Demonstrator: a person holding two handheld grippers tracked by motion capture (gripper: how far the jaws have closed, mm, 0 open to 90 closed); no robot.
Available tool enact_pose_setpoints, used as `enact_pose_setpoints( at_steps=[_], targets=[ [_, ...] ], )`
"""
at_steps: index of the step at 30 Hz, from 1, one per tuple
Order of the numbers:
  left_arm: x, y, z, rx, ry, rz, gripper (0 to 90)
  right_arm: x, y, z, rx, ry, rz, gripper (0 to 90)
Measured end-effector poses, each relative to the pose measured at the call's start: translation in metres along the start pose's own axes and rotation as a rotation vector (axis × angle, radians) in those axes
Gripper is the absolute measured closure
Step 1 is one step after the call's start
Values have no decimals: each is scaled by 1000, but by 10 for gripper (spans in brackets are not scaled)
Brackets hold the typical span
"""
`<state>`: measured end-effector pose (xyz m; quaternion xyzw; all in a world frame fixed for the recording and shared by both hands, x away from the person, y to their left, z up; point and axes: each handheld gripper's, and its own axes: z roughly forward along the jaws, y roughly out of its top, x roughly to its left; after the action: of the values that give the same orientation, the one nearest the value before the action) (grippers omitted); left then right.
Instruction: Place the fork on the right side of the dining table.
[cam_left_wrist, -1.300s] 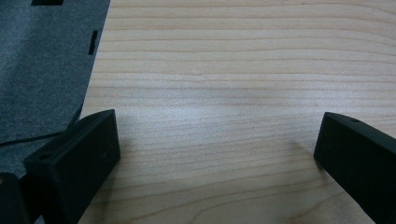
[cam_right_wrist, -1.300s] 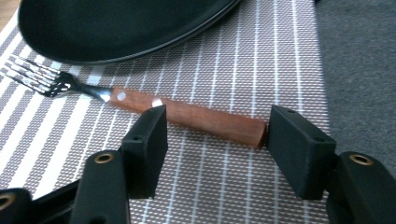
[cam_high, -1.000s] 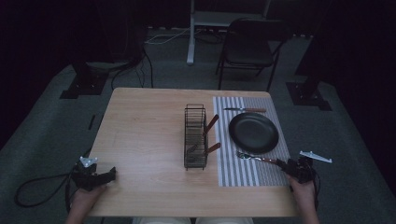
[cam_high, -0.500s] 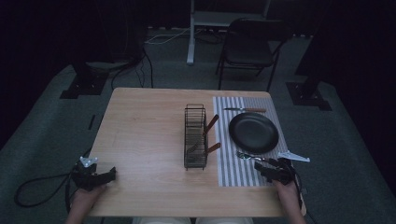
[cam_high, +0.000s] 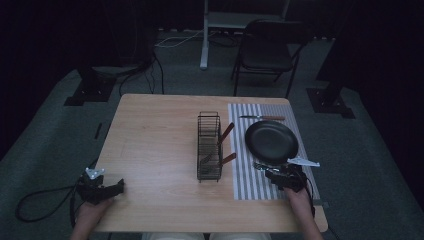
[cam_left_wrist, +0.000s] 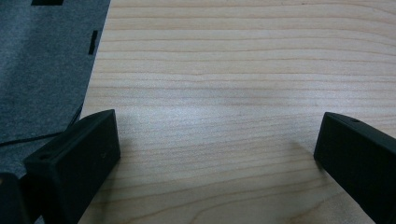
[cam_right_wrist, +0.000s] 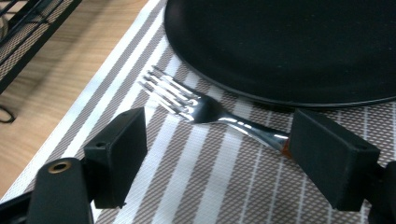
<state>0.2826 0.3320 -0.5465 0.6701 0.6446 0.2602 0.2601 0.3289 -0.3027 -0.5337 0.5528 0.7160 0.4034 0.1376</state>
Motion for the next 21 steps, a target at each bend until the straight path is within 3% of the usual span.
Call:
enact_pose_setpoints(
  at_steps=[9, 16, 21],
  targets=[
    [0, 0, 0, 0, 0, 0, 7, -5, 4, -1, -8, 3, 8, 192],
    [0, 0, 0, 0, 0, 0, 7, -16, 0, -8, -32, -48, 34, 192],
    [0, 0, 0, 1, 0, 0, 7, -20, 5, -2, -4, -44, 42, 168]
  ],
)
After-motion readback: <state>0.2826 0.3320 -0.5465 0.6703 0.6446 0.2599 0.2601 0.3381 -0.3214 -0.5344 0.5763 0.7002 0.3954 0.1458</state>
